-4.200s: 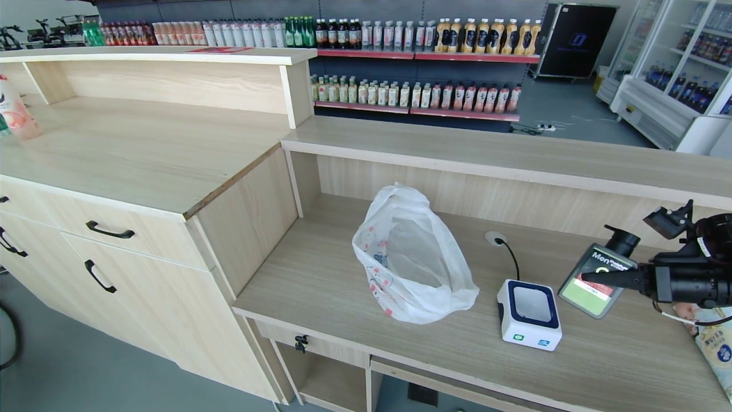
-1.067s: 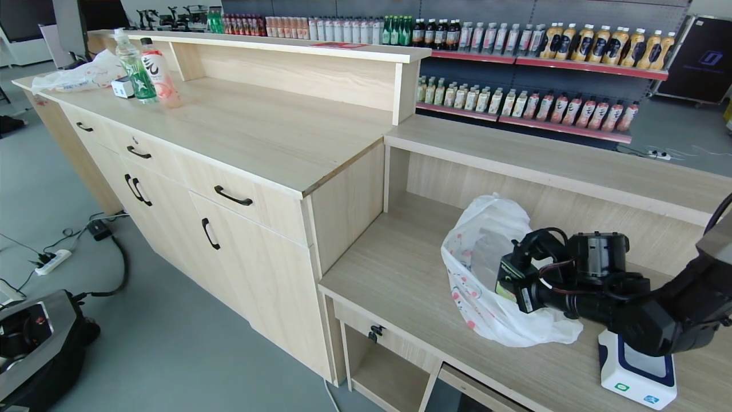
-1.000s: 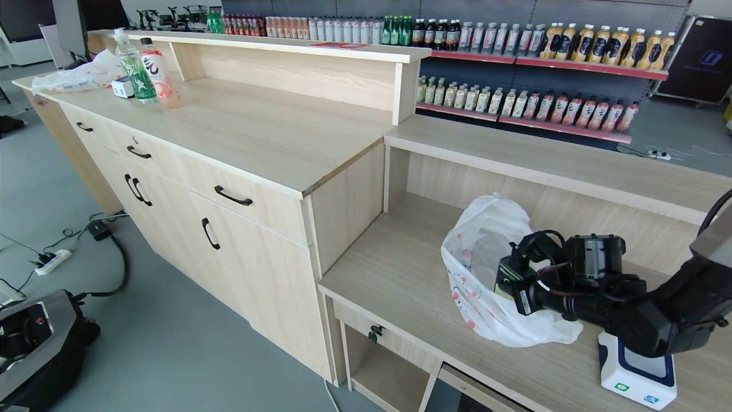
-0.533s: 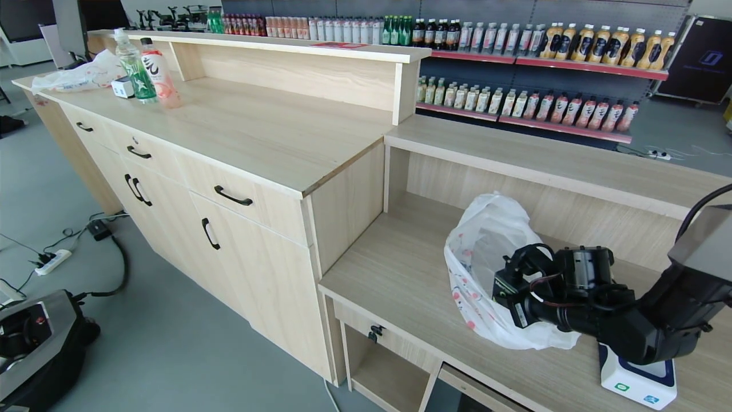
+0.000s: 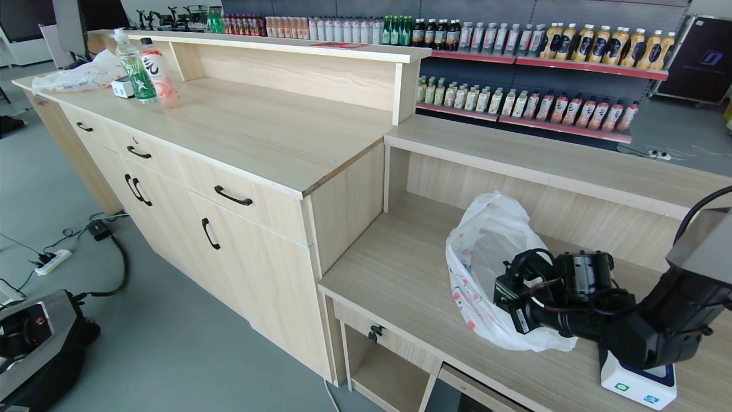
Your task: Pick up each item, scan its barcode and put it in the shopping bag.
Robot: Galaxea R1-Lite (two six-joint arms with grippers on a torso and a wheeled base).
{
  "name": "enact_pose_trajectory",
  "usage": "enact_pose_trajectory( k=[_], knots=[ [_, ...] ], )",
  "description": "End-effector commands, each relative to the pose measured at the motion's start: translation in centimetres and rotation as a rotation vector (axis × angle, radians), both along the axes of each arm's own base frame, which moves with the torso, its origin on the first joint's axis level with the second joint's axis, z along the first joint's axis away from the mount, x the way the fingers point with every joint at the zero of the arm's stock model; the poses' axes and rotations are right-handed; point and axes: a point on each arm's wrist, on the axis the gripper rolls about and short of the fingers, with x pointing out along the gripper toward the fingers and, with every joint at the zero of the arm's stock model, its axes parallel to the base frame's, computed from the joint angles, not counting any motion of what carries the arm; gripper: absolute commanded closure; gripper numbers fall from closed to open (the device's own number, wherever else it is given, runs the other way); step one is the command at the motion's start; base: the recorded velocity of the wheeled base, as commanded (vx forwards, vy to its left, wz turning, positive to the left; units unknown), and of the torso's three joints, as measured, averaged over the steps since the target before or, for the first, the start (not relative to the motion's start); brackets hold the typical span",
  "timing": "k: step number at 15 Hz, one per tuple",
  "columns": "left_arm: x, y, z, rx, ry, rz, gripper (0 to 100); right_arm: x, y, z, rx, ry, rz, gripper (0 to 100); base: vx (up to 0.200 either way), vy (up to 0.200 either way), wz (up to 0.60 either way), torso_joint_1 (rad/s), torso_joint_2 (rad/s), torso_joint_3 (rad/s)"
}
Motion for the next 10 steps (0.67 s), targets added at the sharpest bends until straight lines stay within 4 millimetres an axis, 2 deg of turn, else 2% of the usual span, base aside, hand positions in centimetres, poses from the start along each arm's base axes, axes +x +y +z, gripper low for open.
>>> enact_pose_trajectory(
  k=[1,6,7,10],
  knots=[
    [0.00,0.00,0.00,0.000,0.000,0.001,0,-0.01,-0.05,-0.18,0.000,0.007,-0.001,100,0.000,0.000,0.00,0.000,0.00,0.000],
    [0.00,0.00,0.00,0.000,0.000,0.001,0,0.03,-0.30,-0.48,-0.013,0.011,0.002,100,0.000,0.000,0.00,0.000,0.00,0.000],
    [0.00,0.00,0.00,0.000,0.000,0.001,0,0.02,-0.34,-0.44,-0.012,0.011,0.001,0,0.000,0.000,0.00,0.000,0.00,0.000],
    [0.00,0.00,0.00,0.000,0.000,0.001,0,-0.07,-0.47,-0.20,-0.002,0.007,0.009,0,0.000,0.000,0.00,0.000,0.00,0.000]
  ],
)
